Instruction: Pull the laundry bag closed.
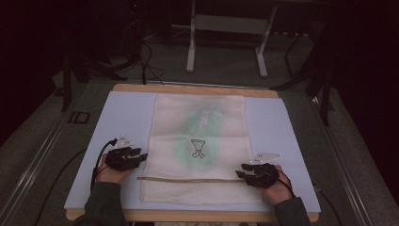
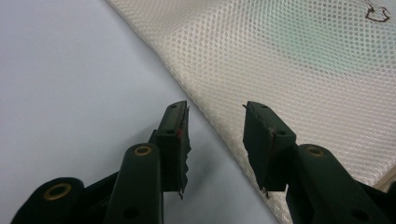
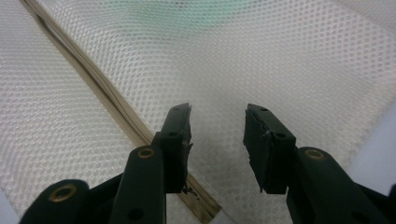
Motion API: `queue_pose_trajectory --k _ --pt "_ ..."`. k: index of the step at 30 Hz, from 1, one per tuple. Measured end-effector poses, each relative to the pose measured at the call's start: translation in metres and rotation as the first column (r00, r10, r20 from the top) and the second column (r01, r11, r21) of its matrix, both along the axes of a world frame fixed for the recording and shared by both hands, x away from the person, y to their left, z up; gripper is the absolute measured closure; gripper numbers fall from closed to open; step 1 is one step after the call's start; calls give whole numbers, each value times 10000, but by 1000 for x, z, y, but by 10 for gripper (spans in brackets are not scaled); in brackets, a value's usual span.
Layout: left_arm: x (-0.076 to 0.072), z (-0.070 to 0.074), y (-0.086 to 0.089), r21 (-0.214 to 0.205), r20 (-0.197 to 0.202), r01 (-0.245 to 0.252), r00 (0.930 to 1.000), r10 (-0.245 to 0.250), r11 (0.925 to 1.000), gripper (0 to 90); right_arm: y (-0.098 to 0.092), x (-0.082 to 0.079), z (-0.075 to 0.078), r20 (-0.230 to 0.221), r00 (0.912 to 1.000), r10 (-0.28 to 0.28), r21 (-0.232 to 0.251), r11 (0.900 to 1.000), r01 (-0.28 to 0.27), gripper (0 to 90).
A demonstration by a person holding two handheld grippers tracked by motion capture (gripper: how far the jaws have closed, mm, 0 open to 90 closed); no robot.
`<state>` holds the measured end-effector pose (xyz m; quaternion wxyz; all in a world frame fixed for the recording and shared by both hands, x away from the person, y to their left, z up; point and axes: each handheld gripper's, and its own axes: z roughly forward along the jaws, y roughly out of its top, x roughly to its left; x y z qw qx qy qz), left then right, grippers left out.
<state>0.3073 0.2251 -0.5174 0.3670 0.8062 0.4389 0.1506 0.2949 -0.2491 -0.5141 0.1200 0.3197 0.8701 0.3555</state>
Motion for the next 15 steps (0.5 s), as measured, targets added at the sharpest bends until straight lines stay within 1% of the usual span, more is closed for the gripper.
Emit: queue_pose_trajectory --k 3,7,10,12,15 --pt "0 0 0 -5 -8 16 10000 -16 10000 601 2 0 0 -1 9999 102 5 9999 -102 615" --pt "0 0 0 11 -22 38 10000 -38 10000 589 11 -2 1 -43 9996 280 75 9996 -280 618" --pt "0 1 -1 -58 -23 97 10000 -97 9999 594 18 -2 0 -109 9992 376 -23 9993 -376 626" --pt "0 1 -1 -27 -17 122 9999 -123 9999 600 22 -2 0 -159 9990 417 -56 9991 -418 632" --pt "0 0 -1 -52 -13 147 9999 -147 9999 602 30 -2 0 -139 9976 677 -75 9977 -678 635"
